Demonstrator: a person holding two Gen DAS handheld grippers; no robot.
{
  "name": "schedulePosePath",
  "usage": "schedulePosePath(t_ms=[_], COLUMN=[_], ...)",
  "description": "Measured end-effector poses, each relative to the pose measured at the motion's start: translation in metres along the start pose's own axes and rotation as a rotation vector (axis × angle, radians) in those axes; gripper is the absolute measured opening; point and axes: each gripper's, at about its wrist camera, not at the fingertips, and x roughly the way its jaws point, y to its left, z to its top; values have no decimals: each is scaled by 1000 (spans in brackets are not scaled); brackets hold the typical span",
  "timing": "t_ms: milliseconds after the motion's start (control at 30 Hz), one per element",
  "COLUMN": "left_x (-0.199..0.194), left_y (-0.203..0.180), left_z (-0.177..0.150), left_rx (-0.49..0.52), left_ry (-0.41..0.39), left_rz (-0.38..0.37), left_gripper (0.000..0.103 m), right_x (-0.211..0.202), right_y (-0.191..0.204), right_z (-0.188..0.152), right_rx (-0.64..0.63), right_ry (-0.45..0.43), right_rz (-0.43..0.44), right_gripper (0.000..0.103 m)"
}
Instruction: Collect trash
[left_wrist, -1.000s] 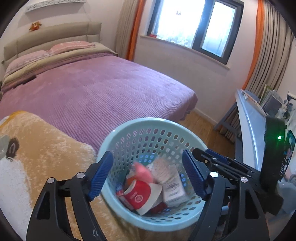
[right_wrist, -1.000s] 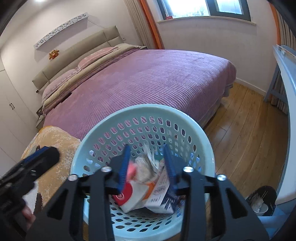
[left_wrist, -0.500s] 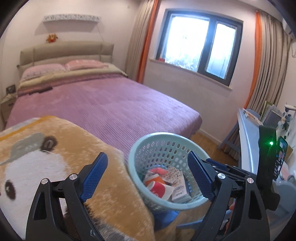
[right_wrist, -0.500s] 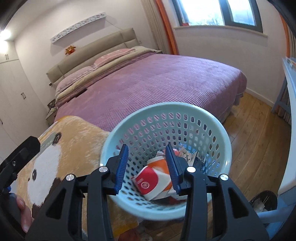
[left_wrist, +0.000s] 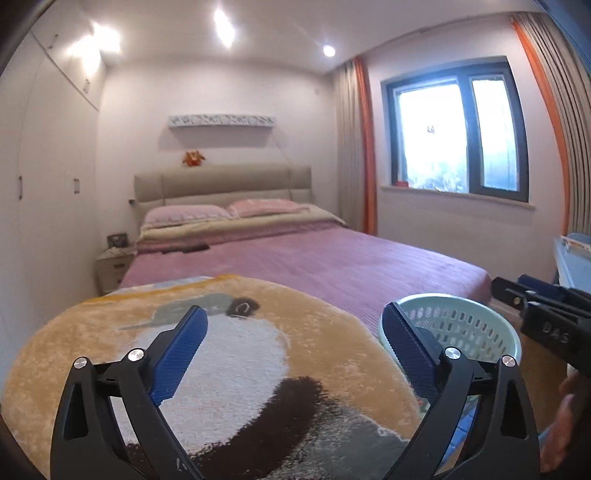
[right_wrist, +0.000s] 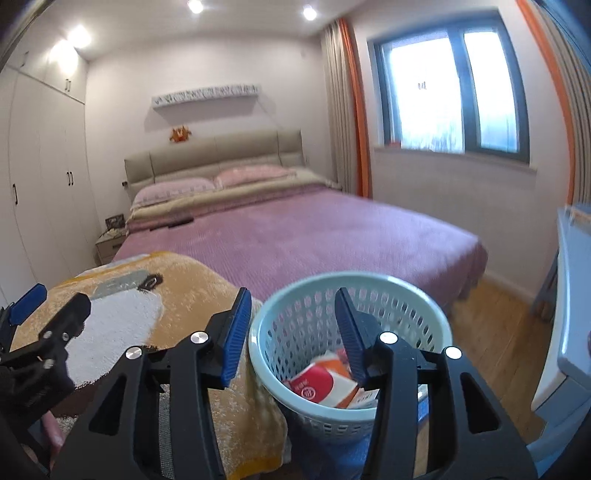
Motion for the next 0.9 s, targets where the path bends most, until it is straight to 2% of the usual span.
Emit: schedulePosePath(t_ms=[100, 300, 667, 900], left_x=[-1, 8, 9, 10], left_y=[3, 11, 0, 6], left_z=[-6, -14, -19, -19], left_rx=[-23, -68, -13, -36], left_ry=[-25, 45, 53, 62], left_rz=[16, -10, 5, 11], left_gripper=[95, 96, 96, 96], right_x=[-9, -13, 5, 8], right_y=[1, -2, -16, -17], right_z=[-2, -7, -18, -22], right_rx=[-4, -14, 52, 58], right_ry=[-34, -62, -19, -2], right_rz=[-13, -49, -27, -21], right_gripper=[47, 53, 56, 59])
